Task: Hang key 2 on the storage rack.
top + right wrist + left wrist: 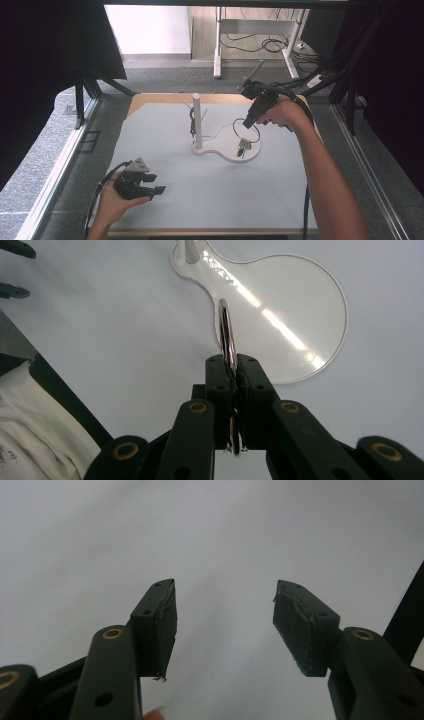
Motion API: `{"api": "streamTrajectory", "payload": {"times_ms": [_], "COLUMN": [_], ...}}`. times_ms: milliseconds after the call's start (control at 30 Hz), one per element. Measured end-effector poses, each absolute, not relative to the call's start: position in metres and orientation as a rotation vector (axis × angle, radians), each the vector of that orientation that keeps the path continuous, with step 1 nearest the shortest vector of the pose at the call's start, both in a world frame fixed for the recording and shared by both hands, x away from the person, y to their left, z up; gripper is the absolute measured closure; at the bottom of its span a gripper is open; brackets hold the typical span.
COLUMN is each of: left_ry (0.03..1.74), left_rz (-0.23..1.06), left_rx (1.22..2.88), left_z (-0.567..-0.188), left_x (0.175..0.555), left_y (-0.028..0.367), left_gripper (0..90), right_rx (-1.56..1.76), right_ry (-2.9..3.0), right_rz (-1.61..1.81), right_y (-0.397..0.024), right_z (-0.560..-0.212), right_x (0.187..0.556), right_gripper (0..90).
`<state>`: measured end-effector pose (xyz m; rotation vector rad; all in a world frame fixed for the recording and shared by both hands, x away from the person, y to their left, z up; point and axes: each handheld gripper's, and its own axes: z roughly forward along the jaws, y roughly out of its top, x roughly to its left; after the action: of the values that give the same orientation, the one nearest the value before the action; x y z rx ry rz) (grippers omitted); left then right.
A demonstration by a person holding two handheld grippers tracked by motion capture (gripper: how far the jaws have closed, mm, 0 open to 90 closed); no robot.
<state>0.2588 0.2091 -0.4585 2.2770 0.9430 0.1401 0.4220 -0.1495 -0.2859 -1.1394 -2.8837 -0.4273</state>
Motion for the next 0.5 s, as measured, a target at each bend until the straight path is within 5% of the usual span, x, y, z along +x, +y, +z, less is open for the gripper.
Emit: {"api": "streamTrajectory", "payload": {"times_ms": [500], "left_ry": [0.936], "left_rz": [0.135], "left_rx": [2.274], "left_z": [-0.458], "left_x": [0.258], "left_y": [0.209], "left_gripper": [43.4], "right_rx": [-1.125], "right_ry": [-2.896], "right_rz": [-0.448], "right_y": [-0.128], "right_z": [-0.283], "right_x": [0.437], "right_gripper": [84.8]}}
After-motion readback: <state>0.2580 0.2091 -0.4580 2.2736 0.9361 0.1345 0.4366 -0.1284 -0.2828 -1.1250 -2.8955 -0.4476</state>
